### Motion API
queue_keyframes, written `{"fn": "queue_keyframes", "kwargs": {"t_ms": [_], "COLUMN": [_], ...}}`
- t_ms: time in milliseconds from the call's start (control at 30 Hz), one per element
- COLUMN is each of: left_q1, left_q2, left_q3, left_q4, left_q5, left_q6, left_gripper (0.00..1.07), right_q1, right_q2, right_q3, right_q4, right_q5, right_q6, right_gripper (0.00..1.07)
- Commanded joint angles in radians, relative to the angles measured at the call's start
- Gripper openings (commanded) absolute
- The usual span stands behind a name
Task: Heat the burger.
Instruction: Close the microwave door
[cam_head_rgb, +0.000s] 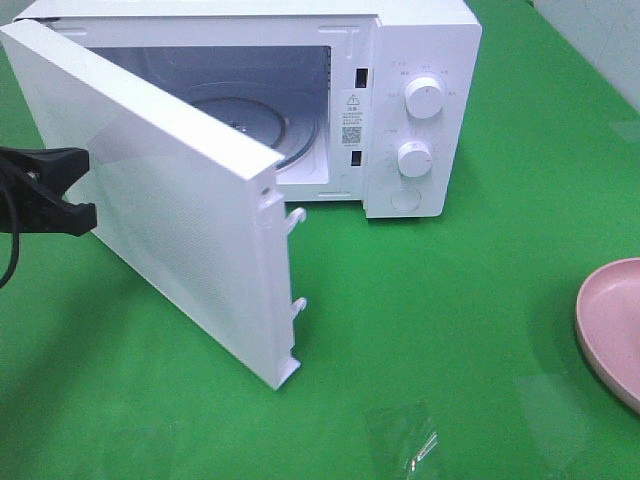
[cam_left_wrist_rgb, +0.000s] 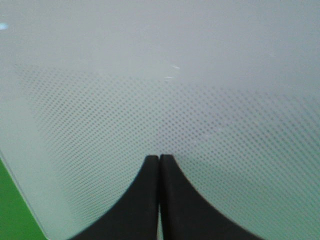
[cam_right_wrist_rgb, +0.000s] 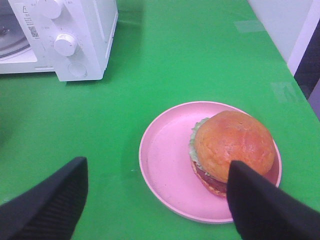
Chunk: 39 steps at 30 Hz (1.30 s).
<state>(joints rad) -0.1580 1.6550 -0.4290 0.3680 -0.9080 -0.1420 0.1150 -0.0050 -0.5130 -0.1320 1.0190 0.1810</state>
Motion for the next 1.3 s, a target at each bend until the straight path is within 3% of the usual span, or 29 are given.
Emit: {"fn": "queue_keyframes", "kwargs": {"t_ms": [33, 633, 800, 1300], "left_q1": [-0.022, -0.129, -0.141, -0.263], "left_q2": [0.006, 0.011, 0.048, 0.142], "left_q3": [-0.012, -0.118, -0.167, -0.275], "left_q4": [-0.034, -0.057, -0.058, -0.138], "left_q5": [-0.006, 0.082, 0.106, 0.13], "left_q6": [0.008, 0.011, -0.034, -0.007], "left_gripper": [0.0, 0.0, 0.0, 0.0], "right_q1": [-0.004, -0.004, -0.004, -0.004], "right_q2": [-0.024, -0.024, -0.024, -0.024], "right_q3": [0.0, 0.0, 0.0, 0.0], "right_q4": [-0.002, -0.002, -0.002, -0.001], "right_q5": [-0.009, -0.009, -0.009, -0.009], "right_q6": [0.002, 0.0, 0.0, 0.001], "right_gripper": [0.75, 0.75, 0.75, 0.75]}}
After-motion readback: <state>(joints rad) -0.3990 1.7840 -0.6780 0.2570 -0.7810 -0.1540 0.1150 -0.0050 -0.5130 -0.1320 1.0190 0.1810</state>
